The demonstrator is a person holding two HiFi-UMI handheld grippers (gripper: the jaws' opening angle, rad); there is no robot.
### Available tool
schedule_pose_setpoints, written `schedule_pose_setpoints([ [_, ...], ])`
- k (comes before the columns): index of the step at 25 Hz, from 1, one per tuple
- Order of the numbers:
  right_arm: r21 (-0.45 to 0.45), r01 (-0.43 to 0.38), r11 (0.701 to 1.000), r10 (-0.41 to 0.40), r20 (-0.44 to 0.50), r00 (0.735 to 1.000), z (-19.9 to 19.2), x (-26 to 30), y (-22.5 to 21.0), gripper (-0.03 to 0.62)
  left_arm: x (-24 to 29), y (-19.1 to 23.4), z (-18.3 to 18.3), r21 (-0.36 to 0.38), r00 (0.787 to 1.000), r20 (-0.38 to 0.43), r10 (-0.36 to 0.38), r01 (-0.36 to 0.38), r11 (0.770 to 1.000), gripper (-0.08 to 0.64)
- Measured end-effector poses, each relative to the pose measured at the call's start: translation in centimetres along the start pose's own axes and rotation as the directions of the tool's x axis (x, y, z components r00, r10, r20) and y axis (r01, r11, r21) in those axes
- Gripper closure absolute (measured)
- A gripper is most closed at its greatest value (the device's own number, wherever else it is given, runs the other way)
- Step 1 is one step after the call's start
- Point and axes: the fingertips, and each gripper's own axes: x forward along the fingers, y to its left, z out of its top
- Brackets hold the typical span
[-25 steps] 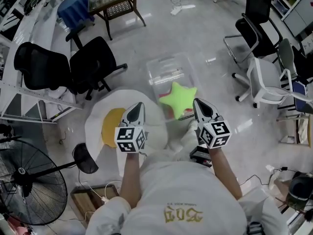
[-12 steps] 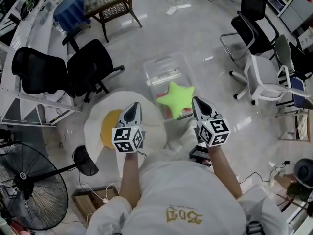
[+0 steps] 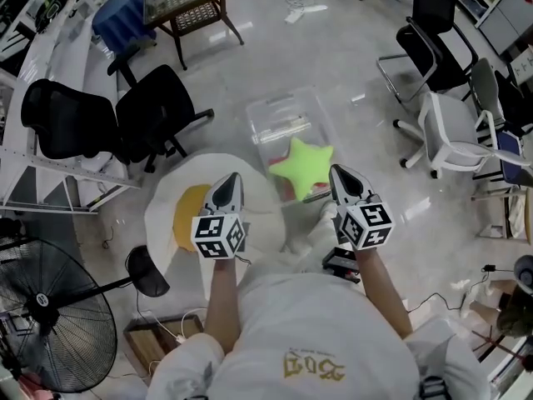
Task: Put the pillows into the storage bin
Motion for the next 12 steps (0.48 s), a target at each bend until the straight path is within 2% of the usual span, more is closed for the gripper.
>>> schedule_pose_setpoints([
  [12, 0.019, -0.002, 1.0, 0.002, 0.009, 1.0, 0.22, -0.39, -0.92, 0.58, 0.24, -0.06, 0.2, -0.001, 1.0, 0.001, 0.018, -0.018, 1.0, 0.546],
])
